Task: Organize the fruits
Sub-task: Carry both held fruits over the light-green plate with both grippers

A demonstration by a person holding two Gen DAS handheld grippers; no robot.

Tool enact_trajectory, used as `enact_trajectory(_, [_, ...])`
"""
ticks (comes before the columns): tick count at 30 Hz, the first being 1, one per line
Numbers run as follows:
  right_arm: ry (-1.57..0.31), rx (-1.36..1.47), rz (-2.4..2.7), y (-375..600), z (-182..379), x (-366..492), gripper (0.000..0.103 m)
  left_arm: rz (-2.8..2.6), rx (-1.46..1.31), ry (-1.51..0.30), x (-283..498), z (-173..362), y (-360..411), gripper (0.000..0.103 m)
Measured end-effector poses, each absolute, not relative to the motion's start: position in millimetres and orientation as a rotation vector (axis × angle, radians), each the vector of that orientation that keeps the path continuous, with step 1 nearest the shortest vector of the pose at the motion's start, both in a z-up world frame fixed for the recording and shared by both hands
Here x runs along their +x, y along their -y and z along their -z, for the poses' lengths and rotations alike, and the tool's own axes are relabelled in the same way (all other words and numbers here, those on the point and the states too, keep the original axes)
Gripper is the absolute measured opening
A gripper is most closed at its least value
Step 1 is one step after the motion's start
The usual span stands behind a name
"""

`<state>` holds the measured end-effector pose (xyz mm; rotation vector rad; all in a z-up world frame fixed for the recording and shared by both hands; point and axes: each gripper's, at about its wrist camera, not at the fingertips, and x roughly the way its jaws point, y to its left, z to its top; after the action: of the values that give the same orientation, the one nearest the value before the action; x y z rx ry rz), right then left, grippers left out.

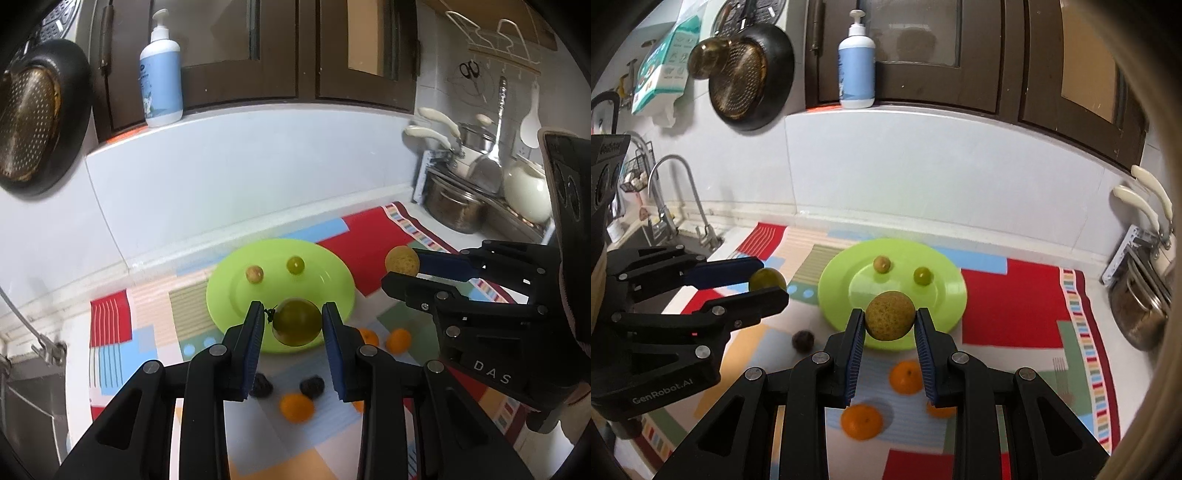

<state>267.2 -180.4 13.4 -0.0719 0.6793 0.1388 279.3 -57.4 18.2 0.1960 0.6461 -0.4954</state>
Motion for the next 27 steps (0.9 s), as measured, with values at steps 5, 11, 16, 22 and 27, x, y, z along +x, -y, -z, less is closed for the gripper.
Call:
enact_trajectory(5, [-0.670,-0.052,-0.136,189.8,-20.0,292.3,0.029,0.489,0.183,-0.642,302.0,-24.1,64.1,0.032])
enact_trajectory(11, [-0.679,-0.038,-0.145,195.3,-18.5,325.1,0.029,0.474,0.198,-0.641,334.6,-24.8,73.6,0.032])
enact_trajectory(16, [-0.712,-0.028,-0.157,197.9,-8.5,357.0,0.029,0.464,0.196,-0.660,364.4,-17.4,78.6,0.032])
enact_trajectory(22, [-0.769,0.001,-0.170,205.2,7.8,398.1,0.029,0.460,0.188,-0.699,398.4,-3.8,83.3,0.032])
enact_trajectory(27, [-0.810,0.008,-0.167,209.6,23.1,425.8,0.029,0.461,0.191,-0.733,421.9,12.3,87.4,0.032])
